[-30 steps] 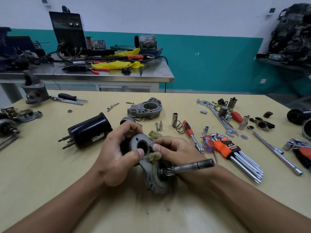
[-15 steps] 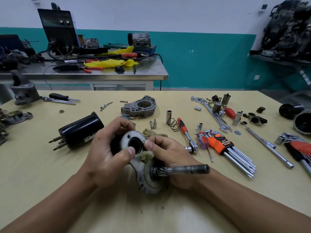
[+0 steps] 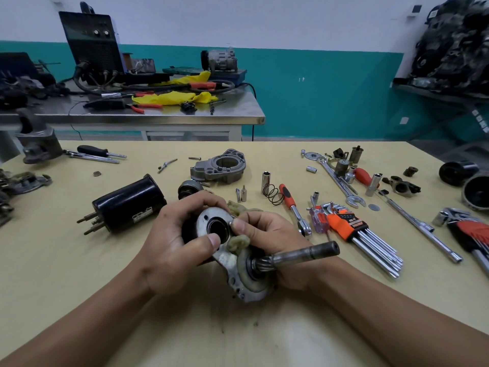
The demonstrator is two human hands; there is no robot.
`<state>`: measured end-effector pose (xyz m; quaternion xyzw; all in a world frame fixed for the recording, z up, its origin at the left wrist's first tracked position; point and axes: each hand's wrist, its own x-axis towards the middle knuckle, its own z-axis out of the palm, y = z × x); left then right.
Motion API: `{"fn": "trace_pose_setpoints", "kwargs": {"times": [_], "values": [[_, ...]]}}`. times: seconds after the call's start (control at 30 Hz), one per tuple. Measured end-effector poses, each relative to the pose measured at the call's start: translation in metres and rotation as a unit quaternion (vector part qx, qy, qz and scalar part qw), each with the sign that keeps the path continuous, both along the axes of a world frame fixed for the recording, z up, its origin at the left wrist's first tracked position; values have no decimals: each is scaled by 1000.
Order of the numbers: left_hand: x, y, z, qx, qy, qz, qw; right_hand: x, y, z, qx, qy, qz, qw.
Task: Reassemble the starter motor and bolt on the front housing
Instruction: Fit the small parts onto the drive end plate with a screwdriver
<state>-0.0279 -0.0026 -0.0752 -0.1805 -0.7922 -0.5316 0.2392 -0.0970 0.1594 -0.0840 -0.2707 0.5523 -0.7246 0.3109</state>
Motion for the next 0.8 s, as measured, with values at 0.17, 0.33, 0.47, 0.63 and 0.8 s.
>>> {"fn": "trace_pose_setpoints", "kwargs": {"times": [0.17,0.33,0.47,0.63,0.8], "values": [[2,3,-1,9,29,51,998,1,-1,1,-6,-27,10,1000],[3,4,0,15,58,75,995,6,-2,3,-23,-66,26,997],[3,4,-1,14,68,83,994,9,-3,4,-28,-91,26,995],[2,2,-2,19,57,97,993,11,-4,3,-42,-98,24,994],[2,1,1,17,26,76,997,9,-1,4,-51,-103,29,993]]}}
